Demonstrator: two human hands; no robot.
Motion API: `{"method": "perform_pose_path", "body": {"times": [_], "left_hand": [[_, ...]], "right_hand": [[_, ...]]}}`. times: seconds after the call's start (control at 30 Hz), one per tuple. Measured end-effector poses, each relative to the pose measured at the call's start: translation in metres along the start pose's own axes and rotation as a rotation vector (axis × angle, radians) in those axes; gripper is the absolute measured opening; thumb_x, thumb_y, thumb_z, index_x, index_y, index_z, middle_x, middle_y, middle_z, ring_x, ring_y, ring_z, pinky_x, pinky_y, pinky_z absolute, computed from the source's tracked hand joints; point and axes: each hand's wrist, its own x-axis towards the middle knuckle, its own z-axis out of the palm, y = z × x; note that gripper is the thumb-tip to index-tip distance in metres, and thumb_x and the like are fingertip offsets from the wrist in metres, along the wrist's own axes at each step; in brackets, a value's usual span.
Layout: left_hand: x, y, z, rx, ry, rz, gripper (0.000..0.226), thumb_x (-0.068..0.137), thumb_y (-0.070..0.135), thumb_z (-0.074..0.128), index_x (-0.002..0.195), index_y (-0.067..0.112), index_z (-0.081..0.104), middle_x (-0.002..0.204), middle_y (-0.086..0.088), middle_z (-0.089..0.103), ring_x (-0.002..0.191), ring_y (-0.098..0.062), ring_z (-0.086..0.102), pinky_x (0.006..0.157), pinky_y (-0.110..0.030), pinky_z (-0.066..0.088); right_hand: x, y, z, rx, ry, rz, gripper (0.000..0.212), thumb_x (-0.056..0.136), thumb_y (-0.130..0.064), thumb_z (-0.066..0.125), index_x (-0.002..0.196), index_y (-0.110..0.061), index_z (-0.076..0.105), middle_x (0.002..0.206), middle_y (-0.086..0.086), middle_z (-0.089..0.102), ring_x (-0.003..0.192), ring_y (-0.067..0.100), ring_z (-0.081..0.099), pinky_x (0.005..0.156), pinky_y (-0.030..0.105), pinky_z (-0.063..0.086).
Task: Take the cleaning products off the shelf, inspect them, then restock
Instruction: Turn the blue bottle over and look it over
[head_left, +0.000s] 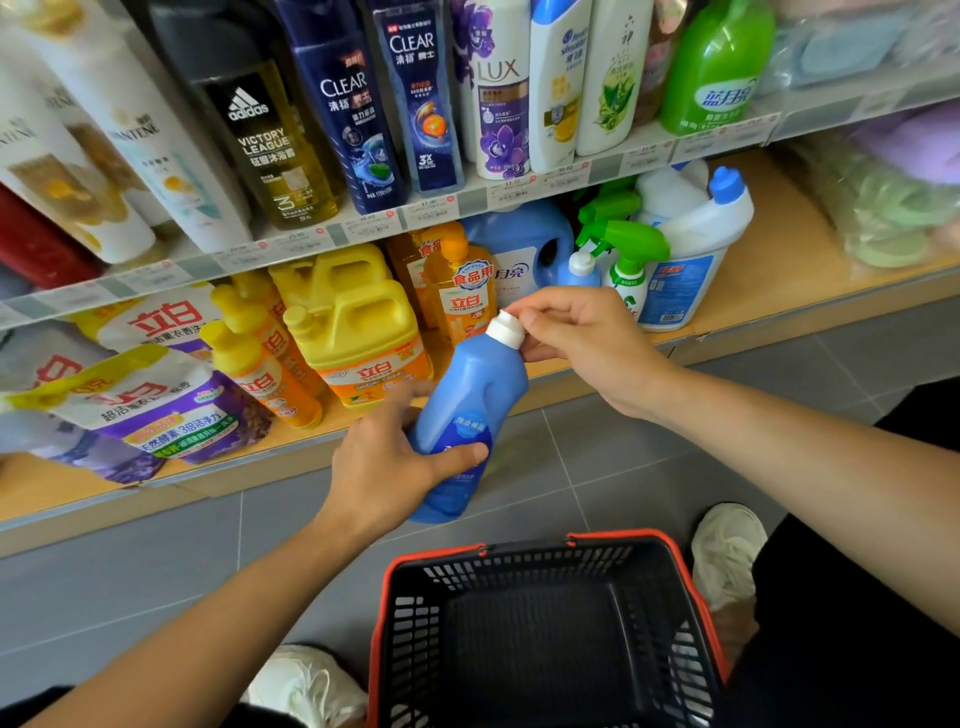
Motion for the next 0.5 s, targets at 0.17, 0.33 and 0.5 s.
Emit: {"method": "perform_pose_path", "body": {"times": [0.17,0.33,0.5], "left_hand": [[0.001,0.012,-0.003,-0.568,-0.116,-0.165,0.070,0.060,0.027,0.097,0.115,0.014,0.054,0.092,-0.010,0.078,0.084,-0.033,0.076,0.068,-0.039,0.064],[0.003,0.014,-0.004,-0.734,-0.187,-0.169,0.058,0.071,0.025,0.085,0.120,0.008,0.058,0.093,-0.015,0.078,0.079,-0.027,0.076,0.064,-0.031,0.060],[0.003,0.007,-0.004,-0.690,-0.295,-0.099,0.060,0.064,0.030,0.091,0.117,0.016,0.067,0.107,-0.009,0.077,0.094,-0.023,0.075,0.074,-0.031,0.060]], "right_hand": [[-0.006,0.001,0.002,0.062,-0.116,0.177,0.034,0.094,-0.020,0.070,0.127,-0.021,0.062,0.116,0.008,0.073,0.108,0.024,0.070,0.085,0.045,0.061],[-0.010,-0.005,0.005,0.187,-0.222,0.198,0.037,0.089,-0.016,0.074,0.124,-0.020,0.063,0.114,0.006,0.074,0.109,0.025,0.071,0.084,0.048,0.061],[-0.006,-0.012,-0.001,0.264,-0.057,0.199,0.020,0.089,-0.017,0.071,0.108,-0.013,0.066,0.102,0.005,0.074,0.095,0.022,0.073,0.073,0.039,0.061]]}}
